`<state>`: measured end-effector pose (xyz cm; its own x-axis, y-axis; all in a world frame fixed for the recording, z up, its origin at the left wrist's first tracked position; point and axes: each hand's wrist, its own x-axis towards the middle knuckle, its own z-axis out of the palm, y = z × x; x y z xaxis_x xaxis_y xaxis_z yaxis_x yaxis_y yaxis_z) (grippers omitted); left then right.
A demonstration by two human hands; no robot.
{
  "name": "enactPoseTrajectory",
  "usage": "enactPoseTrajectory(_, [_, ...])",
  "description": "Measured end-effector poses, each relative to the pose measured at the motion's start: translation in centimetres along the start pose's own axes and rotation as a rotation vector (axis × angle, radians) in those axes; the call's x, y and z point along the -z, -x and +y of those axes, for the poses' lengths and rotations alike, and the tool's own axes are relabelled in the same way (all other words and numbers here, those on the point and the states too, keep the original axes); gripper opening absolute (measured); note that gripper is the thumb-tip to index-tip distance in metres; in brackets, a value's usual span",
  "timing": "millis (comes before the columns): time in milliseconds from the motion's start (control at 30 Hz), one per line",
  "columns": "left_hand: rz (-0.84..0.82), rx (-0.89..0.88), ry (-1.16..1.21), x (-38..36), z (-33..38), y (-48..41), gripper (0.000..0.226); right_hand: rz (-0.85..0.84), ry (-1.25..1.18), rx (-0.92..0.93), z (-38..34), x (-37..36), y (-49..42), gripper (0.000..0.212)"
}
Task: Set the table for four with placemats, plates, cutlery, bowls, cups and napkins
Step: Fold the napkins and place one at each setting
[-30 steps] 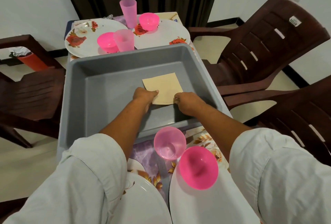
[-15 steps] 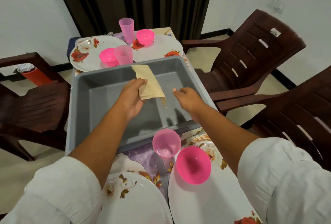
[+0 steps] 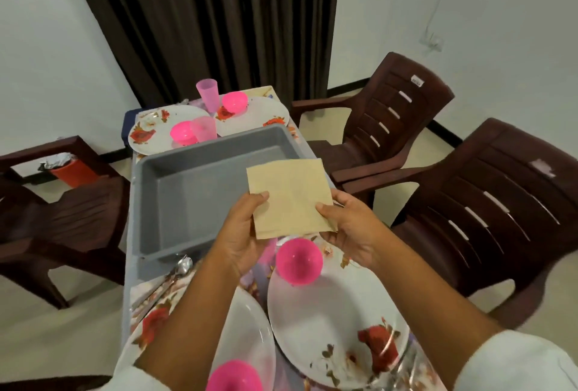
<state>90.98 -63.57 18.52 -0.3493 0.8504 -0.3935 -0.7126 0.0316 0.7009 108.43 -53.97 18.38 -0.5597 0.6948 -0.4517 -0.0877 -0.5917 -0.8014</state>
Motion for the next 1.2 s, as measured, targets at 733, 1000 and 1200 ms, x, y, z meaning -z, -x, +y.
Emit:
enactPoseTrajectory(733, [0.088,-0.129,-0.527,-5.1,-13.8,17.5,0.006,0.071,0.264,0.170,5.3,17.7,21.0,0.030])
enactPoseTrajectory(1000, [0.053,-0.128,-0.500,-3.7,-15.4,20.0,0.023,0.085,0.379,0.236,6.5,19.1,21.5,0.017])
enactPoseTrajectory(1200, [0.113,-0.083,-0.426,-3.0,-16.4,19.8,0.025,0.077,0.308,0.188,7.0,19.3,21.0,0.015])
